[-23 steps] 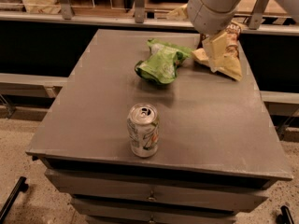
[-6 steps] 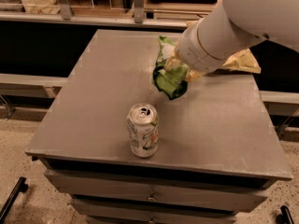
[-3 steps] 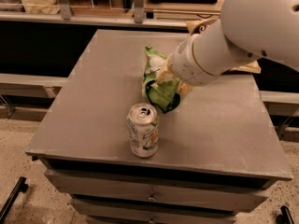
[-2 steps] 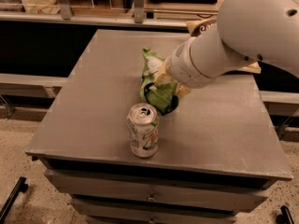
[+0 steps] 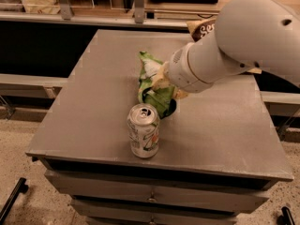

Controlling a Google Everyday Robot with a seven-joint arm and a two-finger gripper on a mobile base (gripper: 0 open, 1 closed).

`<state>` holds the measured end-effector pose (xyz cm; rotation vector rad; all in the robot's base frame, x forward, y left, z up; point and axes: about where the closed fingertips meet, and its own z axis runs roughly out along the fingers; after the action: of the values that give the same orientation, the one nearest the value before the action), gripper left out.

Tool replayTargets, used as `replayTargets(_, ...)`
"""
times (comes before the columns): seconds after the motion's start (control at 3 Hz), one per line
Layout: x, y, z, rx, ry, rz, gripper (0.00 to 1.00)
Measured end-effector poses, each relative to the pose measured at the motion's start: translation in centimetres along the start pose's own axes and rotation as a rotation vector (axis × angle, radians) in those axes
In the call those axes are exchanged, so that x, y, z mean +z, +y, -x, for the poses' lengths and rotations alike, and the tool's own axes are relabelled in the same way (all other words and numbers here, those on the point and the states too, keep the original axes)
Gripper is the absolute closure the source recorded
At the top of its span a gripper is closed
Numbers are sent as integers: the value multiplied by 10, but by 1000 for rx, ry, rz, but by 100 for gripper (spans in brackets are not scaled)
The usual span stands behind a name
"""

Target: Move green rice chip bag near 7up can

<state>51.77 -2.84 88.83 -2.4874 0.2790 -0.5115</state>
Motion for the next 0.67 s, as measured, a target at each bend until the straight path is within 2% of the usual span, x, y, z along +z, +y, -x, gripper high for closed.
replayTargets(0.33,3,0,2,-8,9,-4,46)
replayTargets(0.67,3,-2,2,-11,9,-4,22)
